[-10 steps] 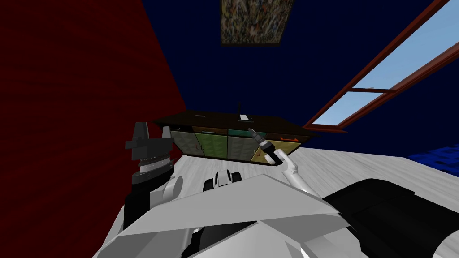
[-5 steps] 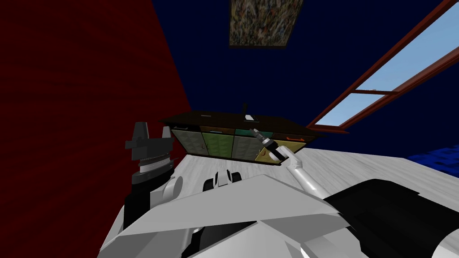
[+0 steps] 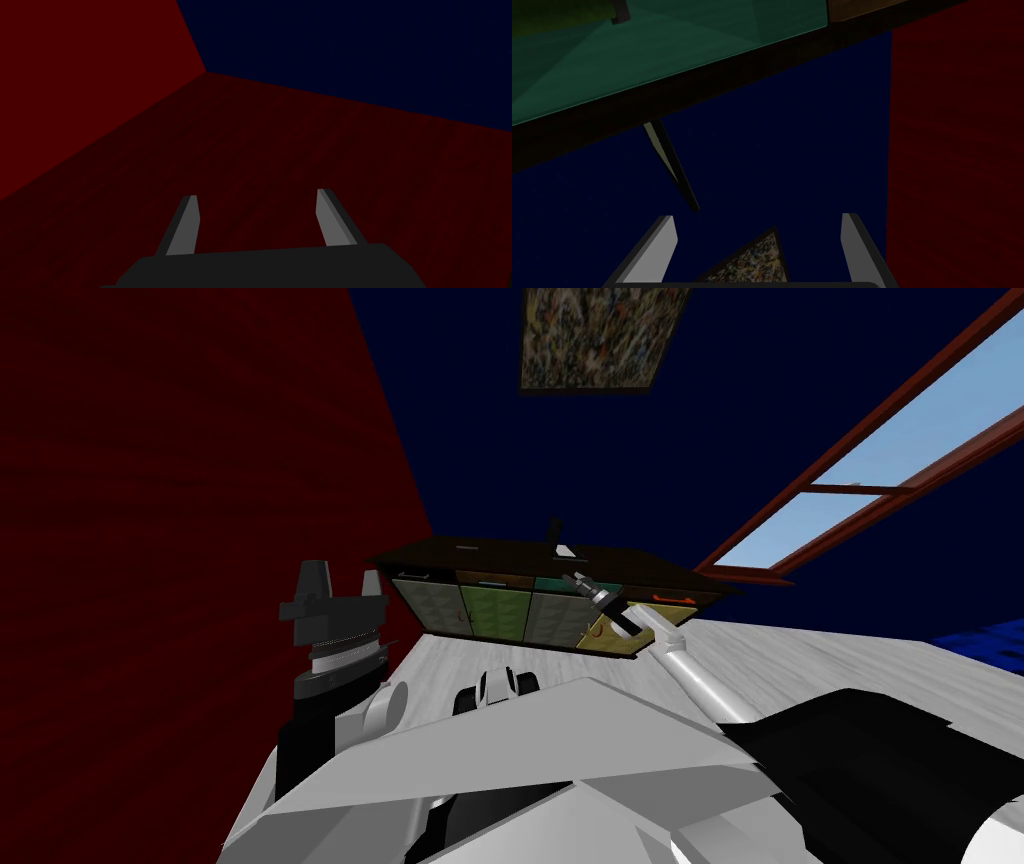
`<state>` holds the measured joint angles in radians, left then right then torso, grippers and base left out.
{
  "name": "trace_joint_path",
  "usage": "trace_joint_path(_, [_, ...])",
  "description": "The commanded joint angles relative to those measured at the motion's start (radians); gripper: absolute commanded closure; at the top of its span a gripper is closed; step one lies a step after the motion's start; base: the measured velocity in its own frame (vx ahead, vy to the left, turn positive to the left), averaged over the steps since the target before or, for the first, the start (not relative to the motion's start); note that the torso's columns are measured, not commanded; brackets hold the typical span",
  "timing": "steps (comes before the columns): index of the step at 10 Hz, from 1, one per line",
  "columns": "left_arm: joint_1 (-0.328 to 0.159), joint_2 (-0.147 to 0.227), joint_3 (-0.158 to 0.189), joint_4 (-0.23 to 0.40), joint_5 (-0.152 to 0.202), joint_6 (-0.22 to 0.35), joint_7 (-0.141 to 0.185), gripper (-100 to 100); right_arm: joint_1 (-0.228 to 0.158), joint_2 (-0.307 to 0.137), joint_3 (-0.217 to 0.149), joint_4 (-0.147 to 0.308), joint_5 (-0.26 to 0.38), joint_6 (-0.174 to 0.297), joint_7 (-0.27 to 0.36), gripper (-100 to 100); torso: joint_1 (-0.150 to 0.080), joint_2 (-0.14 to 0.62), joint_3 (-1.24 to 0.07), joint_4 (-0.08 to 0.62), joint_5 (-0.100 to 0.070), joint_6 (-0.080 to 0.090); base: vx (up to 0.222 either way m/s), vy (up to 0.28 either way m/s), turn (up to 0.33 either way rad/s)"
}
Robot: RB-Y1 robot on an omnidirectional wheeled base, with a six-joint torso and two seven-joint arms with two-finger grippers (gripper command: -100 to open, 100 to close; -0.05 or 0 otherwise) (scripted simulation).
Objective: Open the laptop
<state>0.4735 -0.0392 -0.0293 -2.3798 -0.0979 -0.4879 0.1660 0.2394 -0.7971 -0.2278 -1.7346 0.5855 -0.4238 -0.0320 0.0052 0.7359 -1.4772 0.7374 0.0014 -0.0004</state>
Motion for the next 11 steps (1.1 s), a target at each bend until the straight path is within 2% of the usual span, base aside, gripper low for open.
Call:
trace_joint_path(1, [0.0, 0.0, 0.0, 0.0, 0.0, 0.0, 0.0, 0, -0.015, -0.07, -0.021, 0.068, 0.041, 0.011, 0.024, -100, -0.004, 0.001, 0.001, 0.0, -0.001, 0.001, 0.077, 0.104, 0.018])
trace_joint_path(2, [0.0, 0.0, 0.0, 0.0, 0.0, 0.0, 0.0, 0, -0.015, -0.07, -0.021, 0.076, 0.041, 0.011, 0.024, -100, -0.008, 0.001, 0.001, 0.0, -0.002, 0.001, 0.071, 0.077, 0.012])
trace_joint_path(4, [0.0, 0.0, 0.0, 0.0, 0.0, 0.0, 0.0, 0, -0.037, -0.139, -0.04, 0.147, 0.089, 0.028, 0.053, -100, -0.006, 0.002, 0.001, 0.001, -0.002, 0.0, 0.101, 0.127, 0.025])
trace_joint_path(5, [0.0, 0.0, 0.0, 0.0, 0.0, 0.0, 0.0, 0, -0.037, -0.152, -0.04, 0.163, 0.089, 0.028, 0.053, -100, -0.002, 0.0, 0.0, 0.0, 0.0, 0.0, 0.093, 0.114, 0.01])
trace_joint_path(7, [0.0, 0.0, 0.0, 0.0, 0.0, 0.0, 0.0, 0, -0.058, -0.221, -0.056, 0.249, 0.133, 0.044, 0.084, -100, -0.006, 0.003, 0.002, 0.001, -0.001, 0.0, 0.112, 0.108, 0.032])
trace_joint_path(8, [0.0, 0.0, 0.0, 0.0, 0.0, 0.0, 0.0, 0, -0.058, -0.23, -0.056, 0.249, 0.133, 0.044, 0.084, -100, -0.006, 0.001, 0.0, 0.0, -0.002, 0.0, 0.106, 0.08, 0.011])
trace_joint_path(9, [0.0, 0.0, 0.0, 0.0, 0.0, 0.0, 0.0, 0, -0.068, -0.268, -0.063, 0.292, 0.154, 0.052, 0.1, -100, -0.007, 0.002, 0.001, 0.001, -0.002, 0.001, 0.106, 0.105, 0.022])
trace_joint_path(10, [0.0, 0.0, 0.0, 0.0, 0.0, 0.0, 0.0, 0, -0.068, -0.268, -0.063, 0.292, 0.154, 0.052, 0.1, -100, -0.005, 0.003, 0.002, 0.001, -0.001, 0.001, 0.098, 0.075, 0.006])
trace_joint_path(11, [0.0, 0.0, 0.0, 0.0, 0.0, 0.0, 0.0, 0, -0.077, -0.304, -0.07, 0.334, 0.173, 0.06, 0.116, -100, -0.006, 0.003, 0.002, 0.001, -0.001, 0.0, 0.11, 0.064, 0.036])
